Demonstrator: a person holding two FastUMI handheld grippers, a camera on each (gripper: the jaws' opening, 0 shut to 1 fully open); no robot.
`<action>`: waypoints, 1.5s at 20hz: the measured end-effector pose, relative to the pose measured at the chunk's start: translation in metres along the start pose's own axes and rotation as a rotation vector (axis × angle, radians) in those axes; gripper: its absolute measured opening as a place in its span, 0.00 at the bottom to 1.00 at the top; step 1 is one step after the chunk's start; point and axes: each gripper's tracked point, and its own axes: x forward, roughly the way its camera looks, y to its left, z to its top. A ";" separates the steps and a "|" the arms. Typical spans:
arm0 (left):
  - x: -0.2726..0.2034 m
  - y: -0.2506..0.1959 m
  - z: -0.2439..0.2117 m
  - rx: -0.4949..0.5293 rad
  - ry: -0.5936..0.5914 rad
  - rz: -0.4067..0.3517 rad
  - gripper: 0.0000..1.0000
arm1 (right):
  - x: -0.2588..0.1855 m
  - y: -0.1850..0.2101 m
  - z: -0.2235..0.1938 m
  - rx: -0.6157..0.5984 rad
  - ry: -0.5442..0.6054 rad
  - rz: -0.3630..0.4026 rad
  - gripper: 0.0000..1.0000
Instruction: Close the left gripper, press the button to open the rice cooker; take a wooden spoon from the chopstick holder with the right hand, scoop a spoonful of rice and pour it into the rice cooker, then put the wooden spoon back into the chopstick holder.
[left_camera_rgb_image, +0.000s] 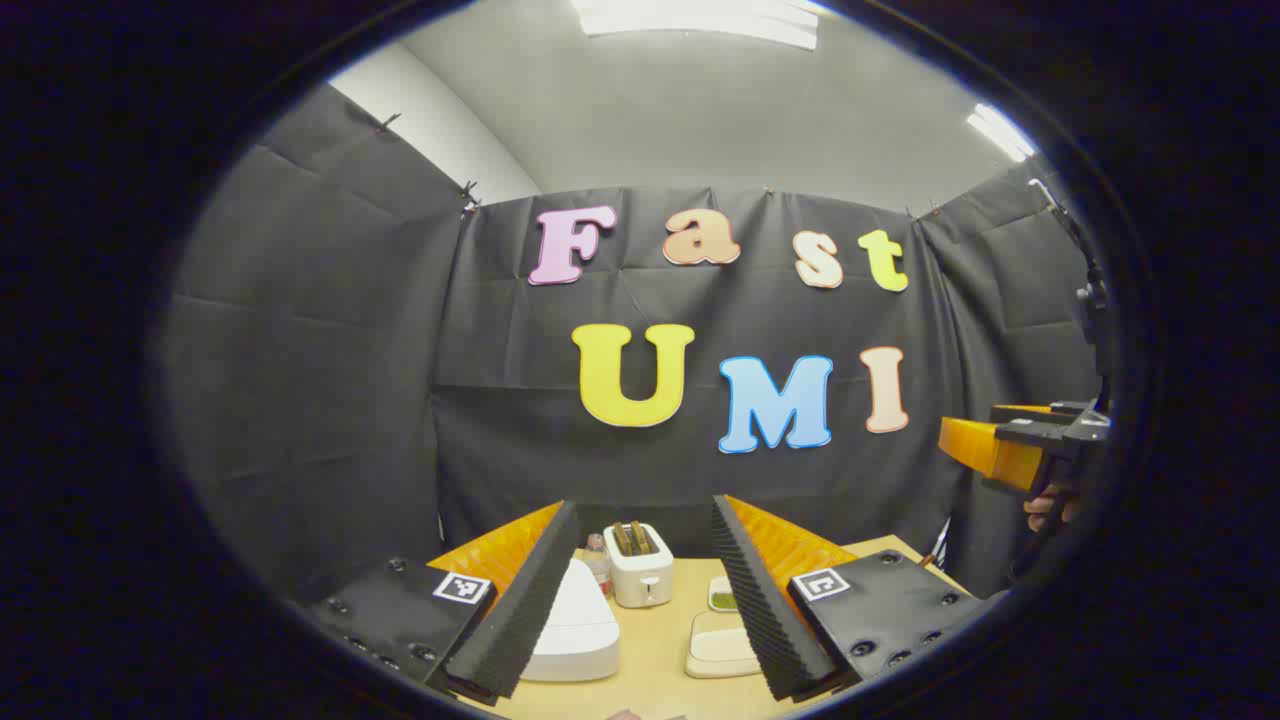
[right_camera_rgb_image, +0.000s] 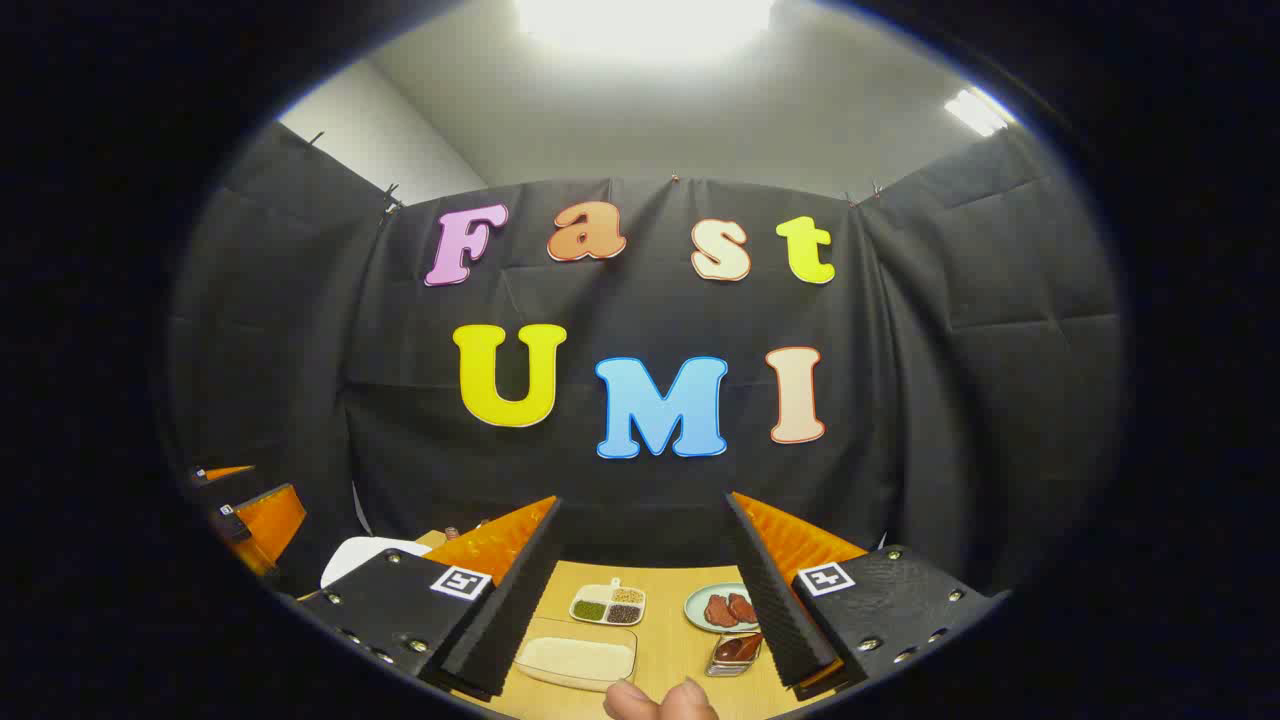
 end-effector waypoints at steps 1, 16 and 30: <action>-0.001 -0.004 0.005 0.006 -0.009 -0.003 0.94 | 0.000 -0.002 0.001 0.001 0.000 0.000 0.96; 0.011 -0.002 -0.011 -0.025 0.017 -0.030 0.93 | -0.006 -0.006 0.002 -0.023 0.007 -0.020 0.95; 0.123 0.119 -0.166 0.000 0.245 0.148 0.18 | -0.014 0.008 -0.017 -0.162 0.075 -0.106 0.95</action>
